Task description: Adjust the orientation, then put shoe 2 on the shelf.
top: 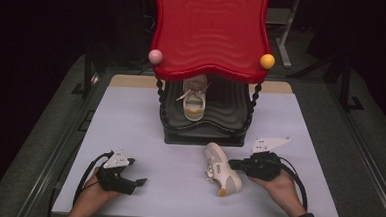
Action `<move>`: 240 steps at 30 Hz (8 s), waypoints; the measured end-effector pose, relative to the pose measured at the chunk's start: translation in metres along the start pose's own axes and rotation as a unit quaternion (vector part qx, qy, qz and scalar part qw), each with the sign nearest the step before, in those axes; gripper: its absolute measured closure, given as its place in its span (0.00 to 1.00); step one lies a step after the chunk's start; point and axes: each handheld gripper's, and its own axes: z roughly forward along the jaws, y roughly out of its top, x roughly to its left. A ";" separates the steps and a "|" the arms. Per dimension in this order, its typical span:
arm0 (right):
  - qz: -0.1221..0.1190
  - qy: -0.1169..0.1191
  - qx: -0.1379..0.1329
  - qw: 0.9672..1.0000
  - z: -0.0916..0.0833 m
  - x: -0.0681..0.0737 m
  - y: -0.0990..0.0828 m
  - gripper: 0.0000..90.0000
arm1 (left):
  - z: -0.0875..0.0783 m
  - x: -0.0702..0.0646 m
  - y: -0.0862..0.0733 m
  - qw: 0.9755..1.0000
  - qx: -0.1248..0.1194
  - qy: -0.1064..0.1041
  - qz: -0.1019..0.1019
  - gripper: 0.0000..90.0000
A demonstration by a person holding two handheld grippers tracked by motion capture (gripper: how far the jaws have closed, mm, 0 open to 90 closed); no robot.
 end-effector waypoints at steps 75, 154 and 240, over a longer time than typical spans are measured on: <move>0.028 0.006 0.036 0.999 -0.028 -0.025 -0.022 0.79 | 0.000 0.000 0.000 1.000 0.000 0.000 0.000 0.17; -0.132 0.066 0.046 0.988 -0.069 0.021 0.030 0.86 | 0.000 0.000 0.000 1.000 0.001 0.000 0.001 0.17; -0.158 0.045 0.002 0.986 -0.019 -0.030 0.147 0.70 | 0.001 -0.001 0.014 1.000 0.003 -0.011 -0.028 0.25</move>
